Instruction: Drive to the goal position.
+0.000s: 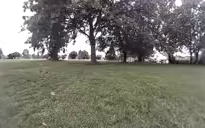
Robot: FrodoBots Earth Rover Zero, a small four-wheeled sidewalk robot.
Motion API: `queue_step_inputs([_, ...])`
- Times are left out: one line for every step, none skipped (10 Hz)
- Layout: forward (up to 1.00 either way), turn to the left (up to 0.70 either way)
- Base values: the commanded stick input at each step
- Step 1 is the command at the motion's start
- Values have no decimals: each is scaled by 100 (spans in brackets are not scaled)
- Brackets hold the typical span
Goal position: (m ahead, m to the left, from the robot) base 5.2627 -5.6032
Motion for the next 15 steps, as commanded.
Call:
queue_step_inputs([0, -70])
queue_step_inputs([0, -70])
queue_step_inputs([0, -70])
queue_step_inputs([0, -70])
queue_step_inputs([0, -70])
queue_step_inputs([0, -70])
queue_step_inputs([0, -70])
queue_step_inputs([0, -70])
queue_step_inputs([0, -70])
queue_step_inputs([0, -70])
queue_step_inputs([0, -70])
queue_step_inputs([0, -70])
queue_step_inputs([0, -70])
queue_step_inputs([0, -70])
queue_step_inputs([0, -70])
